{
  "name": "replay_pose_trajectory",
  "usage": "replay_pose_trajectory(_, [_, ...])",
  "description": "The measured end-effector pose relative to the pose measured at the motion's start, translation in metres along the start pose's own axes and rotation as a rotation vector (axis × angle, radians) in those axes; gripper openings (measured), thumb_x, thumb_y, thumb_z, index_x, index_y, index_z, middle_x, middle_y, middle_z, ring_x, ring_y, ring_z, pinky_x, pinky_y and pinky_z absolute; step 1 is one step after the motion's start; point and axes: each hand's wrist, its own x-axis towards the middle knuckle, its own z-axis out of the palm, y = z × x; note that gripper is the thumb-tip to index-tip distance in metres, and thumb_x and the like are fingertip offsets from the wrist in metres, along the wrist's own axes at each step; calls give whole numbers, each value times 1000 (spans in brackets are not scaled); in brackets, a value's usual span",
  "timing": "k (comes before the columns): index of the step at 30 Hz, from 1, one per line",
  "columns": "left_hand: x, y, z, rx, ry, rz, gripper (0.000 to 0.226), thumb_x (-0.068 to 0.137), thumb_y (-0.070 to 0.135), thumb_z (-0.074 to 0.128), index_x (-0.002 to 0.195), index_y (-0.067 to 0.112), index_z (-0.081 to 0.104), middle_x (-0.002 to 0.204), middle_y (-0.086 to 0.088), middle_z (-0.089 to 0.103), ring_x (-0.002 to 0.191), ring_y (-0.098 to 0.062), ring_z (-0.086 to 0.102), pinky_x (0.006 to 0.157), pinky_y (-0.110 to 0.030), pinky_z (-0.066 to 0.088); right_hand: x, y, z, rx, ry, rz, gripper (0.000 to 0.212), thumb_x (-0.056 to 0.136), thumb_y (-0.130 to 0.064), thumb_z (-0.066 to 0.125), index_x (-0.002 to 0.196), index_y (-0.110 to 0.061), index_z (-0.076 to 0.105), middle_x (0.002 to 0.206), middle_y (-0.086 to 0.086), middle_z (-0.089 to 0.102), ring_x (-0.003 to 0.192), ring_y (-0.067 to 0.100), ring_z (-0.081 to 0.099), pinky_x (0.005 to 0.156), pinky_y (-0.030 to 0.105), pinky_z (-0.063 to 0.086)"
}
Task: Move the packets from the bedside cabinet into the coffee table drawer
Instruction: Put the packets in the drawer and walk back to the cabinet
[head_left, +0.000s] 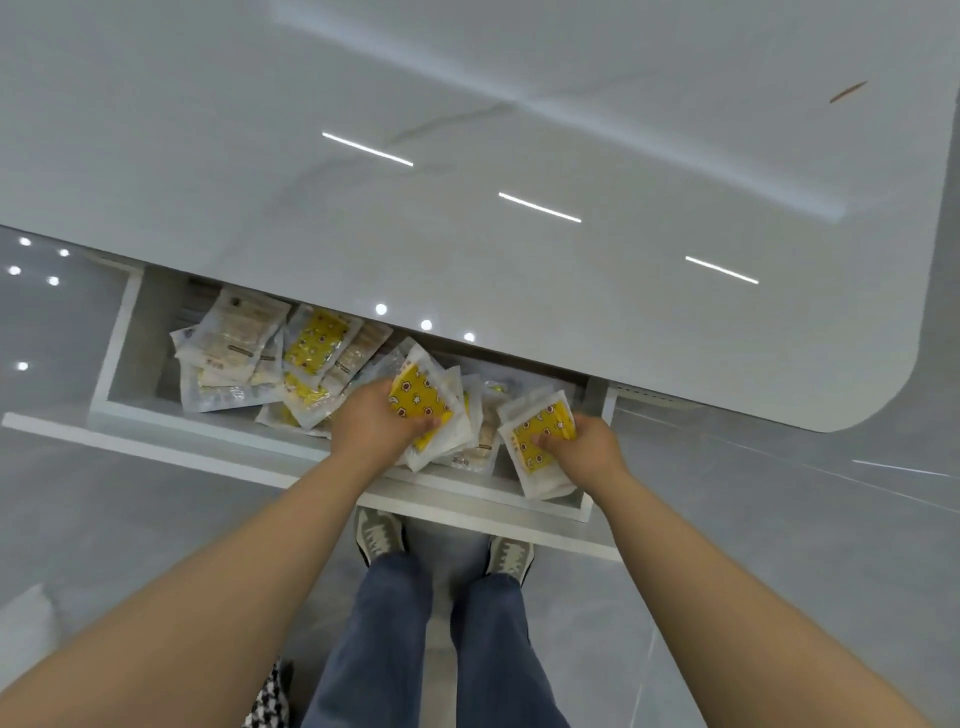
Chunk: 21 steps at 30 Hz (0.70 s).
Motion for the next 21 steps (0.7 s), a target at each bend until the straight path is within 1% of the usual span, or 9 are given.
replay_pose_trajectory(2, [12, -1, 13, 29, -7, 6, 31, 71, 36, 78, 92, 17, 64, 90, -2, 67, 87, -22, 63, 69, -29, 47, 11, 7, 5, -39, -4, 6, 20, 87, -19, 66, 105, -9, 66, 107, 11, 68, 93, 25, 64, 73, 29, 48])
replay_pose_trajectory(6, [30, 4, 28, 134, 53, 12, 38, 76, 37, 74, 99, 10, 62, 95, -8, 66, 90, -28, 62, 65, -28, 42, 27, 17, 13, -108, 57, 2, 20, 89, -21, 64, 104, -9, 66, 105, 12, 69, 94, 27, 64, 69, 27, 44])
replay_pose_trajectory(8, [39, 5, 31, 201, 54, 45, 39, 79, 37, 71, 104, 9, 60, 99, -12, 66, 92, -30, 62, 66, -30, 44, 33, 19, 14, -169, 93, -8, 19, 89, -22, 63, 101, -7, 65, 102, 13, 68, 91, 28, 63, 66, 26, 42])
replay_pose_trajectory(9, [44, 6, 32, 232, 35, 65, 40, 81, 35, 69, 109, 8, 59, 104, -14, 65, 95, -31, 61, 70, -31, 46, 36, 20, 14, -196, 109, -10, 19, 89, -22, 62, 100, -6, 63, 100, 13, 68, 90, 28, 63, 64, 26, 42])
replay_pose_trajectory(11, [51, 8, 34, 265, -8, 104, 47, 84, 31, 67, 122, 6, 55, 120, -16, 60, 107, -32, 57, 82, -34, 47, 41, 20, 14, -223, 144, -15, 19, 90, -22, 61, 99, -5, 61, 97, 14, 67, 87, 29, 63, 63, 26, 41])
replay_pose_trajectory(13, [52, 11, 35, 285, -41, 131, 57, 85, 29, 67, 134, 7, 47, 136, -16, 49, 120, -31, 51, 95, -36, 44, 45, 20, 13, -197, 193, -22, 24, 90, -24, 60, 103, -4, 60, 97, 15, 67, 86, 31, 63, 62, 26, 40])
replay_pose_trajectory(14, [51, 12, 35, 299, -57, 141, 59, 86, 28, 66, 137, 8, 44, 139, -15, 46, 122, -31, 50, 97, -36, 43, 46, 20, 13, -175, 220, -33, 28, 90, -26, 61, 107, -4, 59, 98, 16, 67, 86, 32, 63, 63, 27, 40])
replay_pose_trajectory(18, [40, 18, 37, 344, -161, 169, 52, 87, 27, 65, 134, 11, 49, 132, -16, 53, 116, -31, 54, 93, -36, 48, 44, 16, 11, -120, 272, -98, 46, 89, -26, 63, 127, -8, 47, 111, 15, 63, 96, 34, 61, 68, 28, 43])
replay_pose_trajectory(21, [26, 24, 34, 396, -205, 190, 50, 88, 27, 63, 133, 12, 49, 130, -13, 55, 115, -29, 55, 91, -35, 48, 32, 11, 10, -170, 292, -135, 51, 88, -23, 63, 134, -11, 44, 127, 13, 54, 110, 31, 57, 81, 31, 47])
